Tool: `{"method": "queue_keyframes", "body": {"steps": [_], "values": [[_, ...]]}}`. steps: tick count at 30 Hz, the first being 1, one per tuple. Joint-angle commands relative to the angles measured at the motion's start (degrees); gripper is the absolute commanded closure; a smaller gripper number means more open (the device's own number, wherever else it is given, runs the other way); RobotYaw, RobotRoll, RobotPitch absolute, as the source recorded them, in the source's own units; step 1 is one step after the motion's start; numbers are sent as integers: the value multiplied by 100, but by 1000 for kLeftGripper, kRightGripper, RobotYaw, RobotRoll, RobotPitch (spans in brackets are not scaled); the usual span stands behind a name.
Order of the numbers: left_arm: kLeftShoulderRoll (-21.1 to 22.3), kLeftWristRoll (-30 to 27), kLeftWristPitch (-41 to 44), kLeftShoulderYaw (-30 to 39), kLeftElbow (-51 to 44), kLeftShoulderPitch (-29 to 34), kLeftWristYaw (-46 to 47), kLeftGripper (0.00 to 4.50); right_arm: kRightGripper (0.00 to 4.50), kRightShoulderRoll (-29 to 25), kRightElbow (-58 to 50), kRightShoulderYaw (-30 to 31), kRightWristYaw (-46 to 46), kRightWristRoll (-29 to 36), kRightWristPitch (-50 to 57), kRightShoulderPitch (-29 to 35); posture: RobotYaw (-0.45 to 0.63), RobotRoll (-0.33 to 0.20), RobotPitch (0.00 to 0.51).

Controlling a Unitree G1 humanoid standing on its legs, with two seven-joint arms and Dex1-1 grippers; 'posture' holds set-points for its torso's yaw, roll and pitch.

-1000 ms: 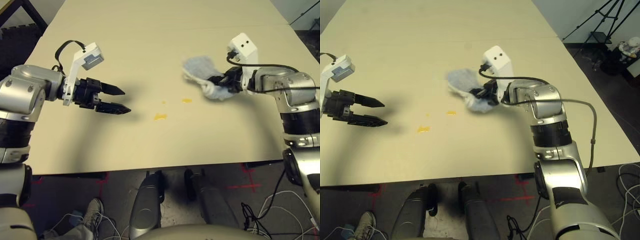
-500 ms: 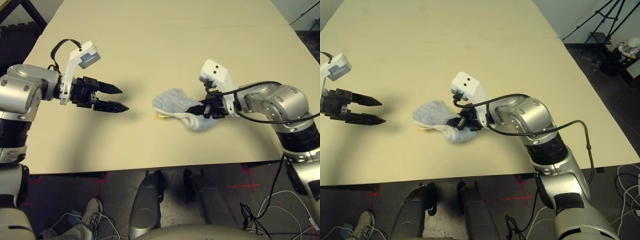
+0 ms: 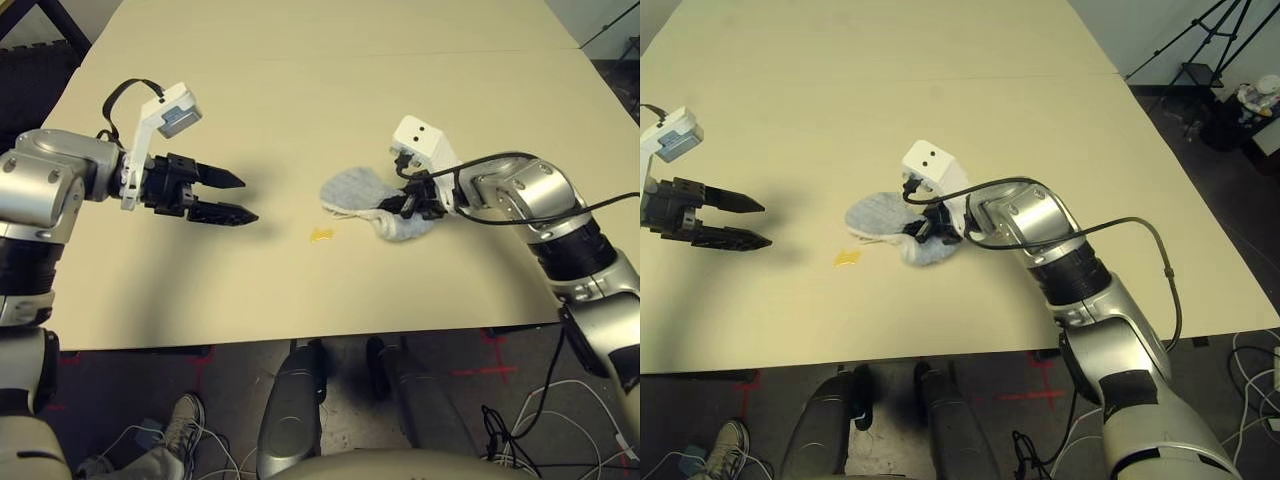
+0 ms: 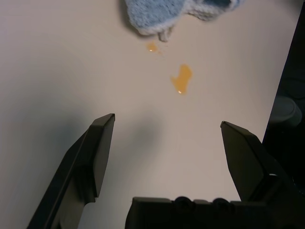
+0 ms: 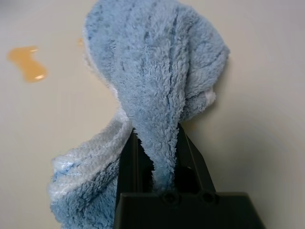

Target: Wipe the water off the table with a rag.

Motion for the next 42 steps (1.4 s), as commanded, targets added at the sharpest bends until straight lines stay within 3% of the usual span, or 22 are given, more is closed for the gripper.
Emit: {"method": "queue_keyframes", "body": {"steps": [1,10,18,22,42], "values": [[-24,-4,63,-97,-94,41,10,0,4260,22,460,-193,-278,-303,-194,-115,299,0,278],[-59,55,38,-186,-39,-45,-7,0,4260,53,725,-436,-419,-559,-280,-319,290,0,281],[-3,178,-3,-241,117,-140,-11,0,4260,-475,-1737,-86,1160,854,1317,-216,288,0,284],[-54,227,-37,-232,175,-189,-2,0,4261,-582,-2386,-16,1355,1300,1731,-114,285,0,284],[-190,704,-338,-435,882,-879,-133,0,4268,529,-1974,564,945,1394,1638,-195,302,0,303]]}}
